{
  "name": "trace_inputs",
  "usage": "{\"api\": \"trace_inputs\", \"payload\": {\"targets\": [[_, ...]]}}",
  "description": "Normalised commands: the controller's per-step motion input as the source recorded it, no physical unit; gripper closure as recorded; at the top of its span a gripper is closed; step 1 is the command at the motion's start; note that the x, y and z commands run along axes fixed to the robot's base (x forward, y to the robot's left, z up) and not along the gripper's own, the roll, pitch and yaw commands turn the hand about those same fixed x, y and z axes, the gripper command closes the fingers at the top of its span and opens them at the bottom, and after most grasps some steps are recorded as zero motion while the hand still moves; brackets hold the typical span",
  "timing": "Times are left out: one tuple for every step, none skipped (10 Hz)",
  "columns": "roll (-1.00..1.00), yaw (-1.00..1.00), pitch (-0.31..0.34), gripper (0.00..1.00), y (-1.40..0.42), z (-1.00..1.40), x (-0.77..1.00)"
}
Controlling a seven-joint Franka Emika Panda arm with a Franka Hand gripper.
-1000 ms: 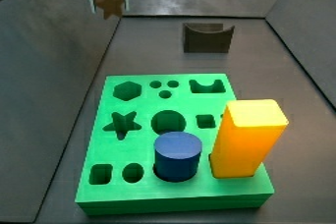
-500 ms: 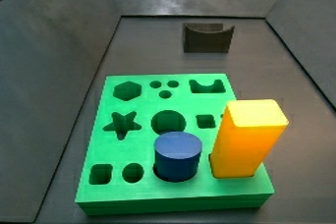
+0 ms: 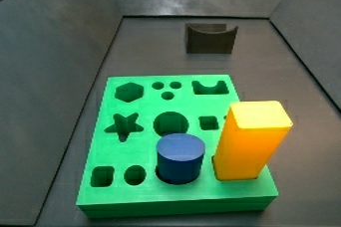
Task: Pick up the star object. Move up. Place the star object on the fixture. Regrasp the star object. Move to above the board. Insert the star object.
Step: Place the star object on the fixture.
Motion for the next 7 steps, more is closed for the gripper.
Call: {"api": "trace_inputs", "payload": {"targets": [[0.03,-0.10,0.023,1.00,0.42,0.02,1.00],[0.02,-0.08,0.031,1.00,0.40,0.02,1.00],[0.01,-0.06,0.047,1.00,0.36,0.01,1.00],[0.00,-0.05,0.060,1.00,0.33,0.01,1.00],[-0.01,-0.05,0.072,1.00,0.30,0.01,1.00],[0.00,-0.04,0.088,1.00,0.27,0.01,1.00],[0.00,-0.04,0.101,1.00,0.24,0.01,1.00]]}}
